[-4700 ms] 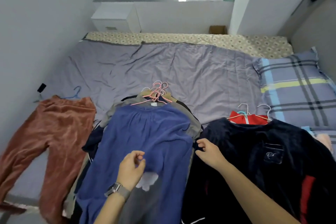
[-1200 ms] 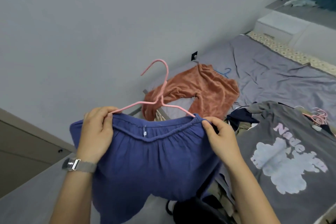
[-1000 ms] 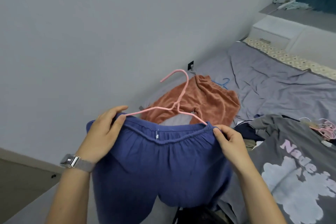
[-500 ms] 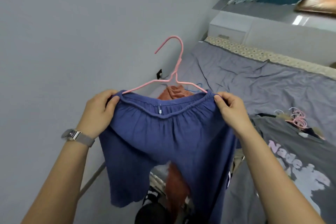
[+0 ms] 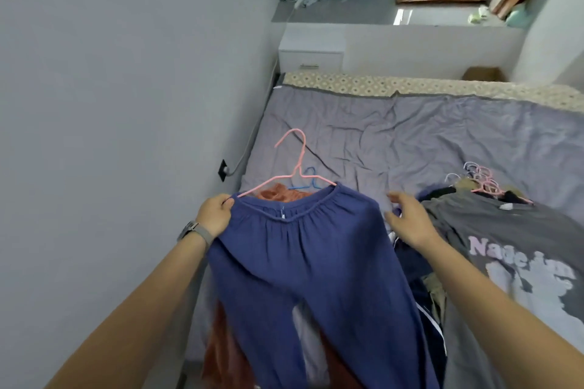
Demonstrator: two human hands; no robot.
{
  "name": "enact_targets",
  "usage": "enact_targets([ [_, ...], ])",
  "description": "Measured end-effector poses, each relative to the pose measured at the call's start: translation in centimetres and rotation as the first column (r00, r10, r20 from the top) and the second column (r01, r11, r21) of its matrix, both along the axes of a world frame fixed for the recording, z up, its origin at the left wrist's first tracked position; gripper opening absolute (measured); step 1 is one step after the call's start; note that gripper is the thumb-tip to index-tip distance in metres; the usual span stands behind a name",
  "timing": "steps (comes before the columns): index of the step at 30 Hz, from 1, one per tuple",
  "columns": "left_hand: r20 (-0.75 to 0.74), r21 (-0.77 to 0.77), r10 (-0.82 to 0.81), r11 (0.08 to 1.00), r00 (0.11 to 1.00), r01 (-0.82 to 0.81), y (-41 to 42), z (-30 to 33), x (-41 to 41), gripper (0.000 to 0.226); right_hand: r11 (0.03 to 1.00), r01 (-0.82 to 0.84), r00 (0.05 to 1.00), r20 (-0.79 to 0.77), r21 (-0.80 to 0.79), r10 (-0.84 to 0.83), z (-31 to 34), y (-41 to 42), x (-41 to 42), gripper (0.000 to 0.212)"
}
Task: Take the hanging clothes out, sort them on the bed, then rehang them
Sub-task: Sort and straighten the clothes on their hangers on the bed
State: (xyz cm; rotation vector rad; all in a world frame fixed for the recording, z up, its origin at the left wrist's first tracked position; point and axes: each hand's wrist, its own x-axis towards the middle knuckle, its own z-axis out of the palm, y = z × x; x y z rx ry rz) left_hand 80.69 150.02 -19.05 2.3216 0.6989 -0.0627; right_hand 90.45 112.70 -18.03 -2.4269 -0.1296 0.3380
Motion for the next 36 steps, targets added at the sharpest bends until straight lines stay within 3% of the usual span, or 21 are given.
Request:
enact_targets([
  [6, -0.117, -0.097, -0.022, 0.995, 0.993, 0.011, 4.0, -8.6, 9.9, 0.028, 0.997, 0.055, 0.976, -0.206, -0.053, -0.065, -5.4, 1.0, 0.8, 0.035],
  [11, -0.105, -0.141, 0.018, 0.99, 0.994, -0.033, 4.6, -15.2, 15.4, 0.013, 0.998, 0.043, 0.939, -0.341, -0.037, -0.054, -10.8, 1.7, -0.1, 0.032],
  [13, -0.122, -0.033, -0.007, 0.999, 0.993, 0.004, 4.3, -17.0, 16.1, 0.048, 0.998, 0.056, 0.923, -0.382, -0.015, -0.057, -12.2, 1.6, -1.0, 0.032],
  [15, -0.152, 0.021, -0.057, 0.998, 0.987, 0.061, 3.1, -17.8, 15.4, 0.067, 0.997, 0.074, 0.903, -0.425, 0.011, -0.062, -13.4, 1.1, -2.2, 0.032],
  [19, -0.172, -0.011, -0.132, 0.991, 0.976, 0.132, -0.3, -18.8, 12.1, 0.063, 0.985, 0.152, 0.858, -0.505, 0.082, -0.091, -14.4, -0.5, -4.9, 0.03],
  [24, -0.245, -0.117, -0.329, 0.944, 0.912, 0.309, -7.5, -18.0, 6.8, 0.048, 0.975, 0.189, 0.855, -0.507, 0.115, -0.106, -13.5, -4.1, -7.6, 0.027],
  [29, -0.196, -0.233, -0.557, 0.826, 0.807, 0.513, -19.5, -14.3, 2.6, 0.029, 0.967, 0.233, 0.879, -0.448, 0.1, -0.166, -11.6, -10.2, -10.4, 0.025],
  [36, -0.136, -0.3, -0.479, 0.854, 0.867, 0.425, -38.7, -10.2, -3.9, 0.033, 0.957, 0.247, 0.901, -0.399, 0.152, -0.17, -9.7, -25.6, -16.2, 0.023],
])
